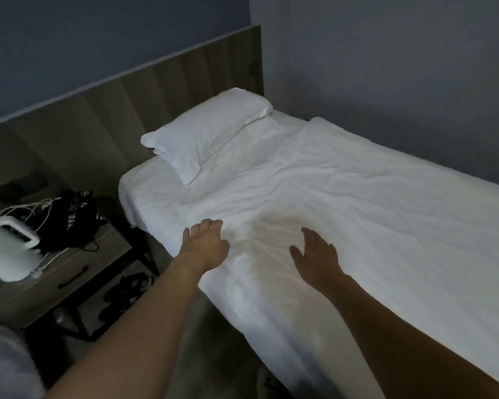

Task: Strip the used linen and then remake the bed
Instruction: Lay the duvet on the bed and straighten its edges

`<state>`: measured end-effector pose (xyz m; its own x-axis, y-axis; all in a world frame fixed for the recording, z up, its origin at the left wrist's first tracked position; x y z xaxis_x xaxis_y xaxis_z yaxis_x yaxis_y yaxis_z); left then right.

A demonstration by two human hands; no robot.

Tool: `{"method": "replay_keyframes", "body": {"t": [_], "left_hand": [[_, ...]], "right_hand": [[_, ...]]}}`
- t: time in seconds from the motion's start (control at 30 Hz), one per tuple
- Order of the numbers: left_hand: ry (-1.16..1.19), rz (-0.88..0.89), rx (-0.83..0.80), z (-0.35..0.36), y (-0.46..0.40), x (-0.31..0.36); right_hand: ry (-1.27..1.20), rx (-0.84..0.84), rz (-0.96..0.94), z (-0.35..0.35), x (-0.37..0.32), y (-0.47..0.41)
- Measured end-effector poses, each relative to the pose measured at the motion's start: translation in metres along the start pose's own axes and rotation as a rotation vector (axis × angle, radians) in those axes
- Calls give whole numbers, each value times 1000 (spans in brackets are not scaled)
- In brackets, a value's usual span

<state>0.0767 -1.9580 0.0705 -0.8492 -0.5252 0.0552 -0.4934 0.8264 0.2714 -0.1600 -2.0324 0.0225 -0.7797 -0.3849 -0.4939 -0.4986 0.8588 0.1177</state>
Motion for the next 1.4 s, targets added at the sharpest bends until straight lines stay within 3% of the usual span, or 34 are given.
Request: {"method": "replay_keyframes", "body": {"t": [0.2, 0.3, 0.47, 0.57, 0.63, 0.73, 0.77, 0.8, 0.83, 0.9, 0.97, 1.0, 1.13, 1.2, 1.27, 1.33, 1.4], "left_hand": [[-243, 349, 161, -13, -186, 25], [-244, 459, 204, 8, -296, 39], [-189, 735, 343, 121, -467, 88], [-177, 894, 361, 220, -536, 57], [-216, 743, 338, 269, -582, 3], [-80, 134, 224, 267, -650, -19], [-19, 31, 223, 252, -666, 0], [24, 54, 275, 236, -679, 31], [58, 191, 368, 221, -686, 68], [87, 595, 508, 194, -685, 156], [11, 901, 485, 184, -688, 225], [-43, 943, 432, 187, -698, 245], [-198, 558, 235, 238, -806, 228], [-98, 304, 102, 253, -842, 201], [15, 106, 67, 246, -851, 194], [110, 72, 182, 223, -847, 212], [159, 278, 386, 203, -839, 254]], "right_hand": [[97, 22, 114, 39, 22, -157], [114, 22, 204, 70, 48, -244], [223, 159, 313, 141, 121, -397], [301, 236, 328, 182, 175, -464], [284, 205, 372, 207, 205, -487], [297, 137, 455, 238, 219, -488], [300, 122, 461, 244, 218, -485], [304, 111, 462, 246, 219, -485], [312, 89, 457, 243, 222, -487], [317, 76, 433, 227, 236, -504], [299, 131, 443, 211, 252, -530], [290, 165, 474, 207, 260, -542], [361, 248, 530, 223, 274, -570], [387, 275, 524, 233, 281, -572], [413, 262, 518, 237, 289, -573], [429, 256, 515, 237, 293, -574], [433, 248, 518, 238, 297, -575]]}}
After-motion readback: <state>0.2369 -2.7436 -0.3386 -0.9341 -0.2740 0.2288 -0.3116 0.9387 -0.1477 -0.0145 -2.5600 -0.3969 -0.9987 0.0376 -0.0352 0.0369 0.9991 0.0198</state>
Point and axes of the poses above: each hand's wrist, its own y-axis away from the middle knuckle, its own z-axis out of the palm, x = y × z, the point moved 2 cm from there along -y, towards the middle knuckle, and after that the axes turned 8 degrees about -z, right-handed, at the moved point
